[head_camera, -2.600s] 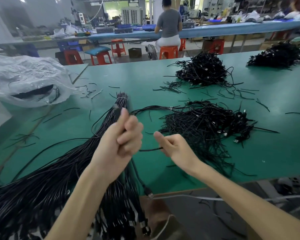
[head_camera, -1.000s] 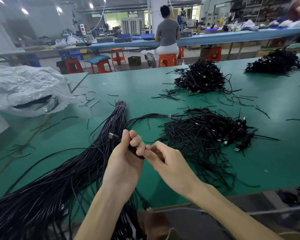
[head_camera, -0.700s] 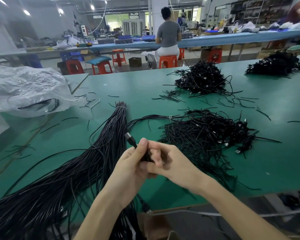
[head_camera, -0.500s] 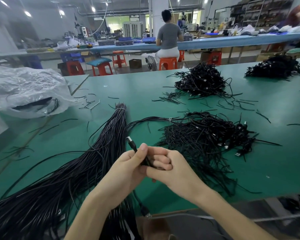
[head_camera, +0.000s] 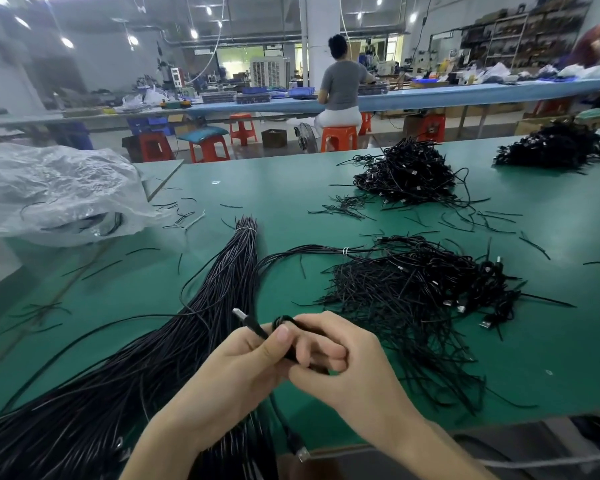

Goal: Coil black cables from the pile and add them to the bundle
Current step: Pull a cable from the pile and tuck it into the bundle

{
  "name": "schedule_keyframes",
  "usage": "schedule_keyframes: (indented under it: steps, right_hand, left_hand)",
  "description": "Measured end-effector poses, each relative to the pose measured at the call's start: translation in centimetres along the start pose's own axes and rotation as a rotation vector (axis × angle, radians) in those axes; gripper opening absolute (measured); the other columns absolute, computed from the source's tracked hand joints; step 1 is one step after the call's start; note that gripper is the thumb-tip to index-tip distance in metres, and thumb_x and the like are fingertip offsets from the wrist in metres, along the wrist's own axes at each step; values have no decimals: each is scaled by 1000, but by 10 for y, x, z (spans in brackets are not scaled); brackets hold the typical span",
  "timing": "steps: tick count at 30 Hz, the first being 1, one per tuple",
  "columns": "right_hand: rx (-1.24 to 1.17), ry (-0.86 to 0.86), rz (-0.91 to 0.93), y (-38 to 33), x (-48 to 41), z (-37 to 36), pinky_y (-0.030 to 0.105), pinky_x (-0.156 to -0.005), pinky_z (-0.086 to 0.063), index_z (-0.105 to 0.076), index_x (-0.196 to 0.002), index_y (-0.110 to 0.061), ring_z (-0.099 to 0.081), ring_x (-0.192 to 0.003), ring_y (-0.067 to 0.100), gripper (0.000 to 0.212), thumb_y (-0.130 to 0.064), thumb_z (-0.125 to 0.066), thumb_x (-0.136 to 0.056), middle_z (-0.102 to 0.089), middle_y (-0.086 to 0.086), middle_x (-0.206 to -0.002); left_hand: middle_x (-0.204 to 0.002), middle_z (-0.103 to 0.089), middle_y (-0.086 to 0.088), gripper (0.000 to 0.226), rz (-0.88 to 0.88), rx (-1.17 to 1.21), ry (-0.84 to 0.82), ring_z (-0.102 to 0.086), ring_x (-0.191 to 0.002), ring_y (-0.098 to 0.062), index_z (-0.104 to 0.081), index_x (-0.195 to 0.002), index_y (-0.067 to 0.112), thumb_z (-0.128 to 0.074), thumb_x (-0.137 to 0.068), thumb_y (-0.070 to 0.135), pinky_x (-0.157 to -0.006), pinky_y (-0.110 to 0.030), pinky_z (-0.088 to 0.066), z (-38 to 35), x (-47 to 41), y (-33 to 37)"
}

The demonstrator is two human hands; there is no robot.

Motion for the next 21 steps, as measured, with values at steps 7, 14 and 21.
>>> schedule_keyframes:
  steps: [7,14,21]
  right_hand:
    - [229,83,78,1,3,14,19,-79,-47,-70,-111,-25,-62,-95,14,31,-15,-80,-83,-61,-11,-98]
    - [403,30,96,12,-4,12,14,-86,-44,-64,-122,-24,-58,-103,5,38,-9,-73,-88,-57,-19,-105]
    - [346,-51,47,21,2,10,17,-81,-44,-64,-120,-31,-58,-96,10,31,-26,-73,-91,-57,-14,-100]
  left_hand:
    - [-111,-72,-27,29,-1,-200,254,-68,-113,-40,-71,-86,10,-59,-101,31,-100,-37,-54,20,6,-1]
    - [-98,-72,-22,27,-30,-305,433,-75,-99,-32,-77,-80,9,-62,-93,27,-91,-32,-59,30,8,-6]
    - [-73,-75,-13,18,14,-455,526,-71,-67,-22,-81,-82,14,-81,-70,27,-64,-25,-57,50,12,-10]
Point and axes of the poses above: each hand's wrist, its own x-axis away from the middle knuckle, its own z-axis out of the back of the hand, y = z × x, the point moved 10 cm from there along -x, towards the middle knuckle
